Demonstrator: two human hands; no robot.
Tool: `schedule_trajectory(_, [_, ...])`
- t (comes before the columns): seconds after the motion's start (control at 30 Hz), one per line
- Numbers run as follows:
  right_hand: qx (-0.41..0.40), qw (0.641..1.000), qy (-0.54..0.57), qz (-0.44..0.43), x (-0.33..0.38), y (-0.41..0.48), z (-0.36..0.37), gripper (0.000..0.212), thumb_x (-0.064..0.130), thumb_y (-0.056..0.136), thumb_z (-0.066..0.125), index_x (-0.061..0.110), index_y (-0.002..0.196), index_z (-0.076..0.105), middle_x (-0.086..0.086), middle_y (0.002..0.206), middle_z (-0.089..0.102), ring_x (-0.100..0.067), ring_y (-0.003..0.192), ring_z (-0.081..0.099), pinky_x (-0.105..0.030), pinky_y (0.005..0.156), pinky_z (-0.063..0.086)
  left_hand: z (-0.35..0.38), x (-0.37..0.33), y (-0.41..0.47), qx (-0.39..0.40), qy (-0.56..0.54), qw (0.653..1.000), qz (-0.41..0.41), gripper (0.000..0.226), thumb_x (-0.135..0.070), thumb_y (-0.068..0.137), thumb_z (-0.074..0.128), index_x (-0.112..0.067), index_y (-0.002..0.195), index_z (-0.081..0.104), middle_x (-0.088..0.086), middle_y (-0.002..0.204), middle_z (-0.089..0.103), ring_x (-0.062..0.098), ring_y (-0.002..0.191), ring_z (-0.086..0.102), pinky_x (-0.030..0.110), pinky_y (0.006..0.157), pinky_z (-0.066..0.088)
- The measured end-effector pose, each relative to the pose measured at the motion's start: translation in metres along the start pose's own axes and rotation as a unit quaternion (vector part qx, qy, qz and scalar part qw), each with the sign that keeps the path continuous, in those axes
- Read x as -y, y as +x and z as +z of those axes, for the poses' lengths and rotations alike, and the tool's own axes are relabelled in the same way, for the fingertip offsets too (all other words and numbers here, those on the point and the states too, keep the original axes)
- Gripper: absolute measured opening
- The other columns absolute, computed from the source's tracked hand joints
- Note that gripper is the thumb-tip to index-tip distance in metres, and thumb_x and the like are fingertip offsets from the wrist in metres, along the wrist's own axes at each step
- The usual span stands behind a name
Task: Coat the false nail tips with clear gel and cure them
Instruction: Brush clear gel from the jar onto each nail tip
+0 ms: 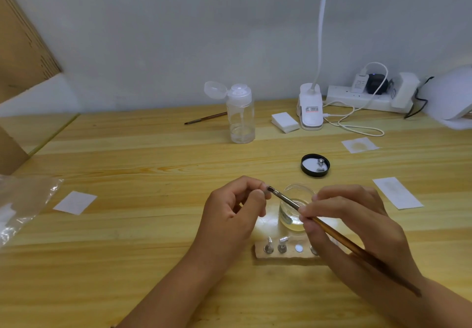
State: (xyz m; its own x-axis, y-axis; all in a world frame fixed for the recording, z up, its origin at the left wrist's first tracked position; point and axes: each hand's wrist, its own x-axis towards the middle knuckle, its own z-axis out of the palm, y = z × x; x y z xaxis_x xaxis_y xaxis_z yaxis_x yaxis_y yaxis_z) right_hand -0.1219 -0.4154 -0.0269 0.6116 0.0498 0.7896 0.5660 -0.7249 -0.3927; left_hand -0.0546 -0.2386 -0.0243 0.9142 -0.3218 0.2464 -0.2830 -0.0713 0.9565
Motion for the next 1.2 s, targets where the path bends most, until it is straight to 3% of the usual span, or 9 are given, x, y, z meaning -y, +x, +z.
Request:
schedule_trajectory(0.17, [-0.01,1.0,-0.008,0.006,-0.001,-0.0009,-0.0006,0.013,0.02,0.081,0.064,0.011,0.079,0.074,0.018,0.089,0.06,0.002,0.099,0.056,-0.037,0.079,0.045,-0.0003,0.0001,0.0008,-0.009,0.002,1.0,-0.006,0.02,-0.021,0.086,0.052,-0.026,0.078,0.07,-0.006,0.062,0.06,0.014,0.063,0.05,0.036,0.063,0.042])
schedule_trajectory(0.5, [0.0,1.0,0.012,0.015,0.0018,-0.0001,-0.0007,0.017,0.024,0.087,0.063,0.012,0.088,0.075,0.018,0.1,0.058,0.005,0.104,0.054,-0.04,0.078,0.047,0.001,0.0005,-0.0006,0.008,0.022,1.0,0.003,0.019,-0.024,0.089,0.051,-0.026,0.08,0.067,-0.007,0.063,0.056,0.011,0.064,0.048,0.03,0.063,0.041])
schedule_trajectory(0.63, [-0.006,1.0,-0.004,0.005,0.0023,0.0009,0.0007,0.016,0.02,0.083,0.063,0.01,0.081,0.075,0.017,0.092,0.06,0.009,0.102,0.051,-0.04,0.075,0.047,0.0012,0.0007,0.0001,0.004,0.027,1.0,0.009,0.019,-0.025,0.091,0.05,-0.027,0.082,0.067,-0.012,0.065,0.056,0.007,0.064,0.049,0.023,0.062,0.041])
schedule_trajectory(0.77, [-0.019,1.0,-0.013,0.009,0.0007,-0.0002,0.0008,0.015,0.019,0.08,0.063,0.01,0.077,0.075,0.007,0.086,0.064,0.003,0.098,0.054,-0.041,0.074,0.047,-0.0003,0.0008,0.0008,0.004,0.016,1.0,0.009,0.02,-0.023,0.092,0.048,-0.023,0.081,0.065,-0.009,0.066,0.055,0.007,0.065,0.049,0.021,0.063,0.042])
schedule_trajectory(1.0, [-0.001,1.0,0.017,0.012,-0.0028,-0.002,-0.0006,0.014,0.024,0.088,0.064,0.015,0.094,0.073,0.02,0.103,0.058,0.0,0.105,0.056,-0.033,0.085,0.044,0.0021,-0.0005,-0.0005,0.024,0.028,0.999,0.022,0.02,-0.024,0.093,0.047,-0.023,0.082,0.063,0.009,0.069,0.053,0.023,0.067,0.046,0.026,0.064,0.039])
schedule_trajectory(1.2, [-0.009,1.0,0.009,0.016,-0.0015,-0.0014,0.0005,0.016,0.022,0.085,0.064,0.011,0.086,0.075,0.014,0.092,0.061,0.0,0.101,0.055,-0.039,0.079,0.047,0.0026,0.0009,0.0002,0.016,0.029,0.999,0.021,0.019,-0.026,0.093,0.048,-0.025,0.083,0.064,-0.004,0.067,0.054,0.025,0.067,0.047,0.022,0.063,0.038])
